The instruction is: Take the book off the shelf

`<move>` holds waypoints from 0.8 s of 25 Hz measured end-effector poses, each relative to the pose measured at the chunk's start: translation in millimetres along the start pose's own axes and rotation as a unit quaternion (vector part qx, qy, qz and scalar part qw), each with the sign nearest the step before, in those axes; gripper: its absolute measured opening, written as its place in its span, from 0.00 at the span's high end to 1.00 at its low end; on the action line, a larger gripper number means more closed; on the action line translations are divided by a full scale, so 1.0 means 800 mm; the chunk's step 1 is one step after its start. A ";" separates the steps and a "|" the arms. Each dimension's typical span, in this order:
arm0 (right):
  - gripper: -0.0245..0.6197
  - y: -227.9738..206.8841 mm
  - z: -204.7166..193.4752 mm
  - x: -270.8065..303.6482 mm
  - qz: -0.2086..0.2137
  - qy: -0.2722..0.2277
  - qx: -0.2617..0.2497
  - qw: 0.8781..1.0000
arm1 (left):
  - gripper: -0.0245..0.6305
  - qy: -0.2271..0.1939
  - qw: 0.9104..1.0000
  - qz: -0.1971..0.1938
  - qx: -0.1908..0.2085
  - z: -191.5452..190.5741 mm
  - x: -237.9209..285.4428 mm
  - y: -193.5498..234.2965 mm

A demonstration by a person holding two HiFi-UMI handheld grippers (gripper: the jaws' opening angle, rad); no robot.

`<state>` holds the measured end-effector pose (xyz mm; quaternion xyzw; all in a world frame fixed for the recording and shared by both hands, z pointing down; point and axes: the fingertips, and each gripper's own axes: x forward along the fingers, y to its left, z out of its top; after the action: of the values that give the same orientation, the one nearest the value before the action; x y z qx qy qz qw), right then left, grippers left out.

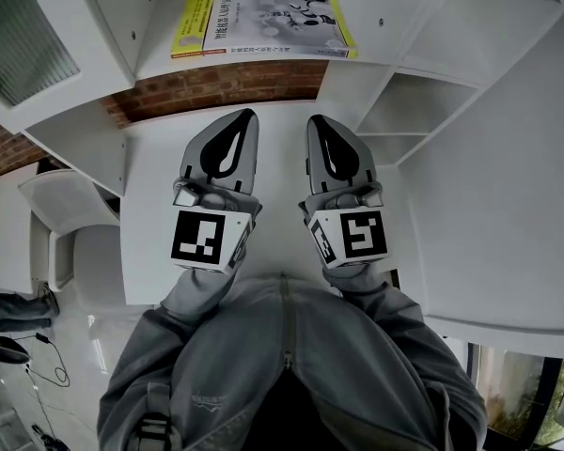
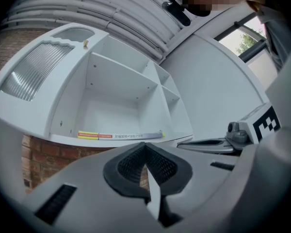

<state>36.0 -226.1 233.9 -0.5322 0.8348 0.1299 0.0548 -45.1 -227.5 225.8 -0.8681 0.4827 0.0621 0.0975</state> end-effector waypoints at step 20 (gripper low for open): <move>0.92 -0.017 0.052 0.043 0.002 -0.043 -0.090 0.995 | 0.95 -0.024 0.997 0.020 0.074 0.051 0.032 0.038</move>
<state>31.9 -250.4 183.6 -0.5272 0.8175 0.2278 0.0420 -58.4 -255.1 177.5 -0.8470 0.5008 0.0491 0.1715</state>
